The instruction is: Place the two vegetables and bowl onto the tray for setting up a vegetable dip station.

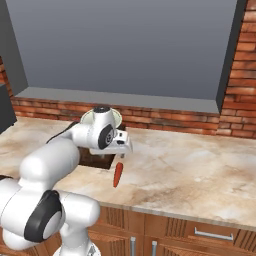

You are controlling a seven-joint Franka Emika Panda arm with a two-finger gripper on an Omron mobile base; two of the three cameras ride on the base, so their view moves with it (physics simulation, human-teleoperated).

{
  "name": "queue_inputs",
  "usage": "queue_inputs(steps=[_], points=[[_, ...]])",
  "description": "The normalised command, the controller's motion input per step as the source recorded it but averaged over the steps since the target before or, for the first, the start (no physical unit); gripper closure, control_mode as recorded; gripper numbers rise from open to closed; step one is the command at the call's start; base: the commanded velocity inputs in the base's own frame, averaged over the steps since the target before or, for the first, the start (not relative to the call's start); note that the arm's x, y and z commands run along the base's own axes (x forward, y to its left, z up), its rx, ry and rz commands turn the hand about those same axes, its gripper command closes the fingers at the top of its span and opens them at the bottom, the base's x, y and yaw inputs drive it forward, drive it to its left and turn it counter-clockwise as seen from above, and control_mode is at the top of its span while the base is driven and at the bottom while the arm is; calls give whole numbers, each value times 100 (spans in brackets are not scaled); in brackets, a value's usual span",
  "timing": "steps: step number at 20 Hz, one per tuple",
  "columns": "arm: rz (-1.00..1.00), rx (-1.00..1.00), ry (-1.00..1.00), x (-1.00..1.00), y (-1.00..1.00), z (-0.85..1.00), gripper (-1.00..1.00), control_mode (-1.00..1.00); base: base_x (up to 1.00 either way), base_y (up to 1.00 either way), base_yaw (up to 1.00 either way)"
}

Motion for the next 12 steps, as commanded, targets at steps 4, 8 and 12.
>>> queue_inputs(steps=[4,8,12], points=[[-3,1,0,-1,-11,-34,-100,-100,0,0,0],[-3,0,0,-1,-2,-41,-100,-100,0,0,0],[-3,0,0,-1,0,-31,-100,-100,0,0,0]])
